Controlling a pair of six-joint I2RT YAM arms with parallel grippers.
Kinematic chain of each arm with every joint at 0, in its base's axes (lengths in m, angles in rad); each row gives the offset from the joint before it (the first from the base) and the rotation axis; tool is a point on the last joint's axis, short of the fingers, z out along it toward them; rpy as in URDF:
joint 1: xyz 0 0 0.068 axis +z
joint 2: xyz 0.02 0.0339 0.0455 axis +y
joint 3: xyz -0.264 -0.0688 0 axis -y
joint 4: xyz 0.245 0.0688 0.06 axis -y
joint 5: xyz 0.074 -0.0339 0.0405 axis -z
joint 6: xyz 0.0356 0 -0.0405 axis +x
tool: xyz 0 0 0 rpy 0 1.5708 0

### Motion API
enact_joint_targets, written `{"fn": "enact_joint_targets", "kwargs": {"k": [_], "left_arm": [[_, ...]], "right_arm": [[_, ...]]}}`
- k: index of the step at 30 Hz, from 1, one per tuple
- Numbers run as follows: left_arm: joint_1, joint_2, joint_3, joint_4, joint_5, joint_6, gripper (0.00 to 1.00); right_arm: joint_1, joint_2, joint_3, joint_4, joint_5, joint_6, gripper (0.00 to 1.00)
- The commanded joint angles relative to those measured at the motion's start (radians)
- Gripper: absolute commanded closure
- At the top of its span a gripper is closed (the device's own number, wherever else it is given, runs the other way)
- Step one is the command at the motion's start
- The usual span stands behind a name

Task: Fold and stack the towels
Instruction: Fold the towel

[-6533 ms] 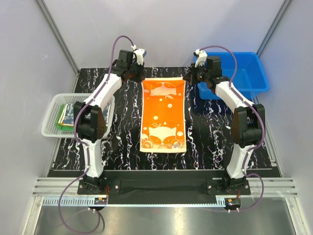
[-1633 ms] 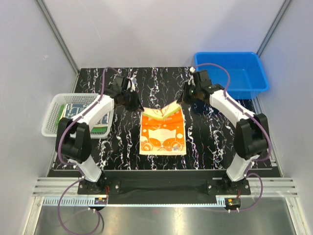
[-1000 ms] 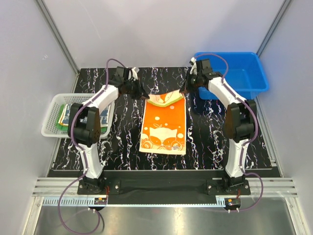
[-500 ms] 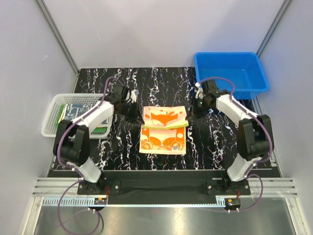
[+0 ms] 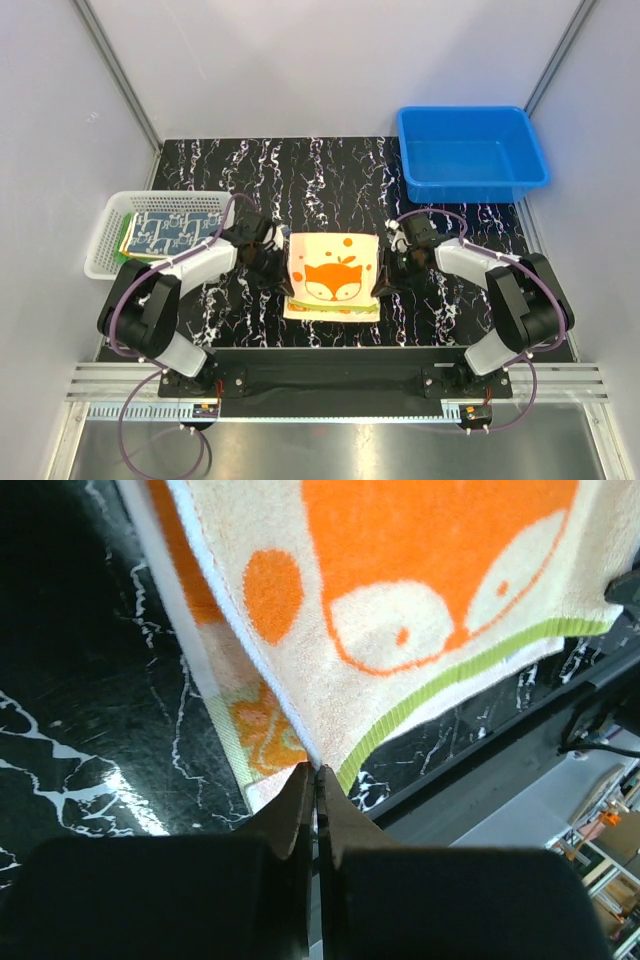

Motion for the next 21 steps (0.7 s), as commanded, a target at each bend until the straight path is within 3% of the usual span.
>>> {"fn": "enact_joint_targets", "kwargs": {"k": [1,13,21], "left_arm": [[0.002,-0.051,-0.024,0.053,-0.053,-0.012,1.0],[0.001,-0.114,0.035,-0.039,-0.099,-0.009,1.0],[0.001,-0.148,-0.05,-0.001,-0.035,-0.05,1.0]], "right_arm": [[0.008,-0.042,-0.035,0.097,0.021,0.042,1.0],[0.008,-0.131,0.014,-0.023,0.057,0.01,1.0],[0.011,-0.167,-0.033,-0.007,0.036,0.064,1.0]]}}
